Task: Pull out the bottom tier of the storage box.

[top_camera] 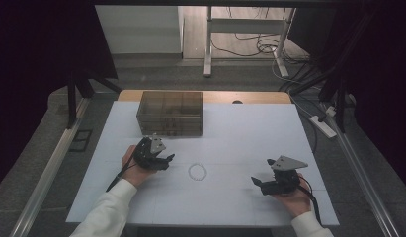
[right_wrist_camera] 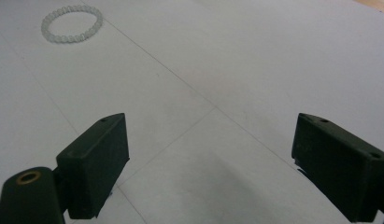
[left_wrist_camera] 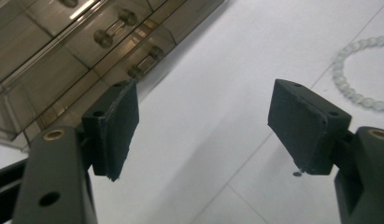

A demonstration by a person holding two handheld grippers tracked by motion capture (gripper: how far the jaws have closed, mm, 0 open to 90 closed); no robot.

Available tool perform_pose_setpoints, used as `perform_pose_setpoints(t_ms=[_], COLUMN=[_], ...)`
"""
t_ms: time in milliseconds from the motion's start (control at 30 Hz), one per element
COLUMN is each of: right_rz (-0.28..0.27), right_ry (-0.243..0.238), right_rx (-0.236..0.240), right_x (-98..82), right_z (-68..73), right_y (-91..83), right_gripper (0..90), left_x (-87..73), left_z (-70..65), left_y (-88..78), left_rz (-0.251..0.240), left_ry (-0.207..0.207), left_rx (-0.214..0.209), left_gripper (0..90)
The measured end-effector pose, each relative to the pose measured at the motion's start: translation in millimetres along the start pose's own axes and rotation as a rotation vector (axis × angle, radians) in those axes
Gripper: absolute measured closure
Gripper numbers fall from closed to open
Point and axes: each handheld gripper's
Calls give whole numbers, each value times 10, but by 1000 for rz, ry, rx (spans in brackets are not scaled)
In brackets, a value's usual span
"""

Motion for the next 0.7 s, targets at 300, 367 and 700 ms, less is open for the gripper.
perform_pose_setpoints(t_ms=[300, 367, 700], right_rz=[-6, -7, -4], right_ry=[-3, -5, -9], right_rx=[2, 3, 5], right_x=[33, 46, 109], right_z=[13, 10, 11], right_y=[27, 32, 151], right_gripper=[111, 112, 118], left_x=[-147, -184, -291], left_z=[85, 93, 164], left_y=[-174, -173, -239], left_rz=[-36, -29, -34], left_ry=[-114, -125, -177], left_rx=[-56, -58, -66], left_gripper=[240, 237, 229])
Point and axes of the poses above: each handheld gripper's, and its own axes: y roughly forward along the jaws, x roughly out of its top, z roughly to its left, and after that the axes turned 10 degrees about y, right-handed
